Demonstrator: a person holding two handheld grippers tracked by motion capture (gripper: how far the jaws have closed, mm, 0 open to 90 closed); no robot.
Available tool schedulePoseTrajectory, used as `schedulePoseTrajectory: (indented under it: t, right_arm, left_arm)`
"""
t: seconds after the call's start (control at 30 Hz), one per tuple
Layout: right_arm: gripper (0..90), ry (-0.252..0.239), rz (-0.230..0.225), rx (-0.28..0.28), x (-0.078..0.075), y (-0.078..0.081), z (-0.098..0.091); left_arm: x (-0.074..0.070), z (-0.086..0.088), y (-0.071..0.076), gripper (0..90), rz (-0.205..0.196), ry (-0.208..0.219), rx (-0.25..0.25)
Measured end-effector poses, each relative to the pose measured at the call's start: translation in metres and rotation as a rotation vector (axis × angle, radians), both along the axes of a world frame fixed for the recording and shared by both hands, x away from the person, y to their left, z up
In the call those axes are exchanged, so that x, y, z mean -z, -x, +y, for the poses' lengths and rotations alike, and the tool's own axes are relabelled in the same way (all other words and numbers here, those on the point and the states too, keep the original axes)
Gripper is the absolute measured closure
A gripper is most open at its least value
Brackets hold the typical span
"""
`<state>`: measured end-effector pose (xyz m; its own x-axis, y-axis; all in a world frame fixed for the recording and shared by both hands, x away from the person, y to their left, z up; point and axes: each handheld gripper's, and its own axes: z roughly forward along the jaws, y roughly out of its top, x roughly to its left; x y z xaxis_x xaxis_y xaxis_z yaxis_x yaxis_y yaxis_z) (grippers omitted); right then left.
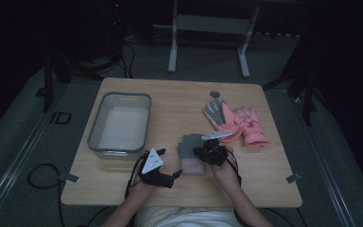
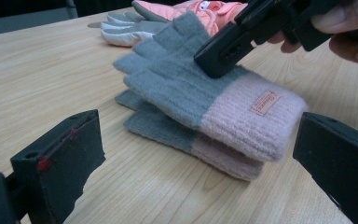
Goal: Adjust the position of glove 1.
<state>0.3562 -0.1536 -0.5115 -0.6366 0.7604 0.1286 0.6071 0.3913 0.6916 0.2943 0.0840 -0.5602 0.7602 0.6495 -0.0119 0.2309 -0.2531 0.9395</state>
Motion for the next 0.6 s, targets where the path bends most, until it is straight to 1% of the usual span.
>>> schedulePoseTrajectory:
  t: [0.3, 0.43, 0.6]
  right_arm:
    - [85.4, 0.021, 0.026, -0.008, 0.011, -0.005, 0.001]
    - [85.1, 0.018, 0.038, -0.012, 0.015, -0.006, 0.001]
    - [84.0, 0.021, 0.043, -0.013, 0.02, -0.008, 0.002]
  left_arm:
    - [0.0, 0.0, 0.0, 1.1, 0.003, 0.0, -0.002]
    - [0.0, 0.0, 0.0, 1.2, 0.003, 0.0, -0.002]
    - [0.0, -0.001, 0.0, 1.2, 0.001, -0.015, -0.009]
